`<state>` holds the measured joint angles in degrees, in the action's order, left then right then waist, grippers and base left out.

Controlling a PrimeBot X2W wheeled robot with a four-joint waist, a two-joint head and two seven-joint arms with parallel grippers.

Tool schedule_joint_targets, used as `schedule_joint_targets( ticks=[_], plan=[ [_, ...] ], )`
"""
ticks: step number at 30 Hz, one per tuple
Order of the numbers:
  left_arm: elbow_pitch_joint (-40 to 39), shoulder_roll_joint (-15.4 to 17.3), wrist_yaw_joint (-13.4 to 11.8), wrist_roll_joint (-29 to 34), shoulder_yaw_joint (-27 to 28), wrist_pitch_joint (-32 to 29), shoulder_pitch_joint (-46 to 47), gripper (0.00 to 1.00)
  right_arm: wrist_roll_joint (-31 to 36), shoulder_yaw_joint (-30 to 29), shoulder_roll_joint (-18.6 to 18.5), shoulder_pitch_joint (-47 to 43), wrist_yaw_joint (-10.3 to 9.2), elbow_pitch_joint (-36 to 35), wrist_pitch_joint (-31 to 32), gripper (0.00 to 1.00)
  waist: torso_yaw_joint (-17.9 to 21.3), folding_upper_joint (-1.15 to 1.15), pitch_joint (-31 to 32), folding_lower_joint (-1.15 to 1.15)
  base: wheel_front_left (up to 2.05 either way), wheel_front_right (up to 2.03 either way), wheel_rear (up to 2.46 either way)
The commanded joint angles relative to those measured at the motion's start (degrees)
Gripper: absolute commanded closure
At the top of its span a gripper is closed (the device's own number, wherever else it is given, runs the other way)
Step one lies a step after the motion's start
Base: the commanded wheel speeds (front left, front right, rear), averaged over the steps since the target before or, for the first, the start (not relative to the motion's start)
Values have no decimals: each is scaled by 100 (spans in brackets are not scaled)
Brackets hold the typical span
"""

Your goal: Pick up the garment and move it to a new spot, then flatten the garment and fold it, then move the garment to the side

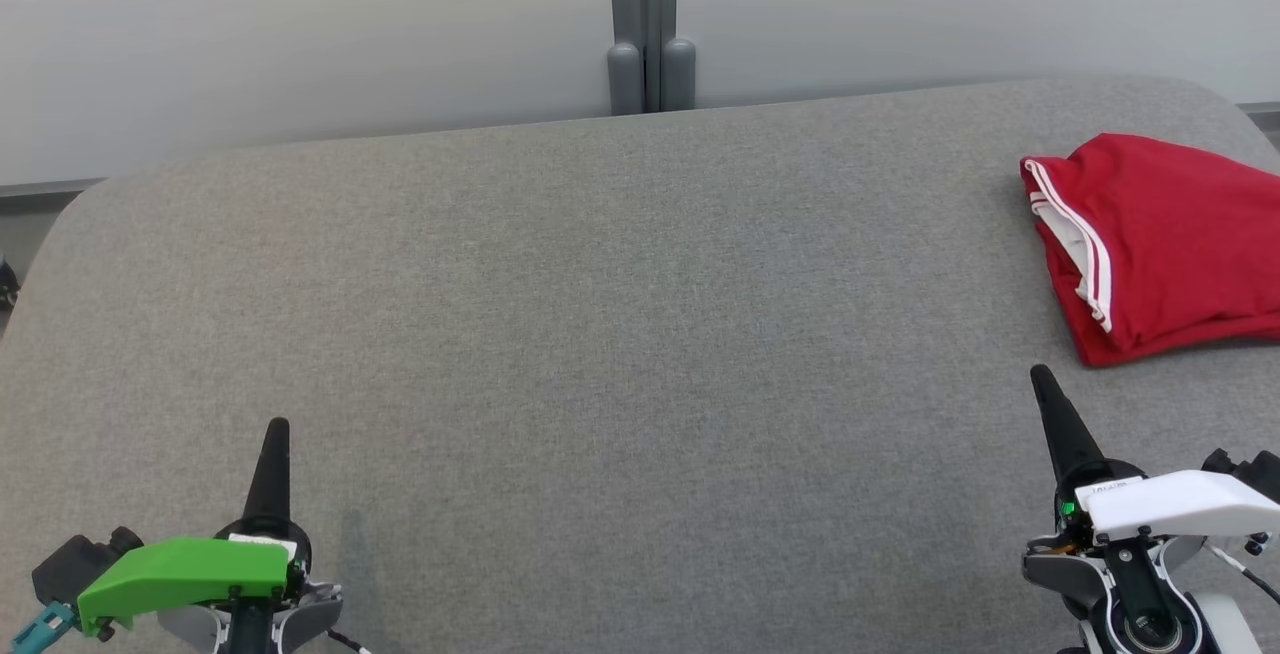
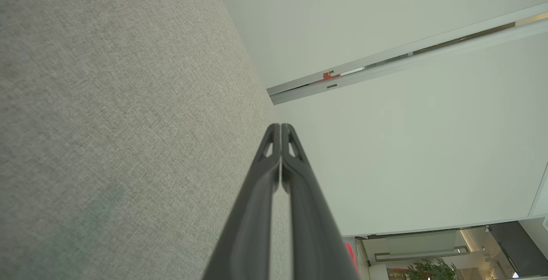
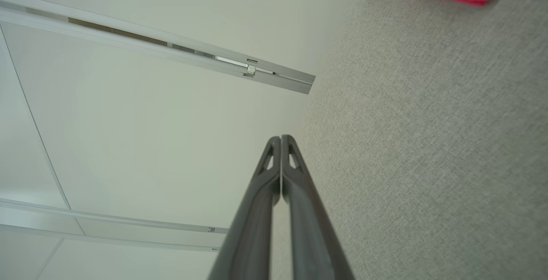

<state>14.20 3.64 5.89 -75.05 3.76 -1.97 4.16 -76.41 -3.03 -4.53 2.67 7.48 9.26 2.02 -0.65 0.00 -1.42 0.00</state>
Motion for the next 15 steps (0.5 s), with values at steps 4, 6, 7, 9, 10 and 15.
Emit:
schedule_joint_targets(
  ticks=[4,6,7,9,10,15],
  plan=[
    [-40,-4,51,-290,75,-81,157,100,-293,-34,-29,136,3,55,56,100,7,0,14,0,0,0,0],
    [-40,-7,60,-360,86,-101,157,100,-375,-39,-27,148,3,79,67,100,10,0,19,0,0,0,0],
    [-38,-9,66,-412,95,-110,159,100,-426,-43,-26,155,3,92,75,100,12,0,22,0,0,0,0],
    [-38,-13,70,-506,108,-143,163,100,-518,-50,-24,169,3,119,88,100,15,0,28,0,0,0,0],
    [-37,-16,73,-554,114,-151,168,100,-568,-54,-23,173,3,132,99,100,17,0,32,0,0,0,0],
    [-35,-26,91,-761,143,-209,189,100,-784,-70,-17,211,3,195,135,100,25,0,46,0,0,0,0]
  ],
)
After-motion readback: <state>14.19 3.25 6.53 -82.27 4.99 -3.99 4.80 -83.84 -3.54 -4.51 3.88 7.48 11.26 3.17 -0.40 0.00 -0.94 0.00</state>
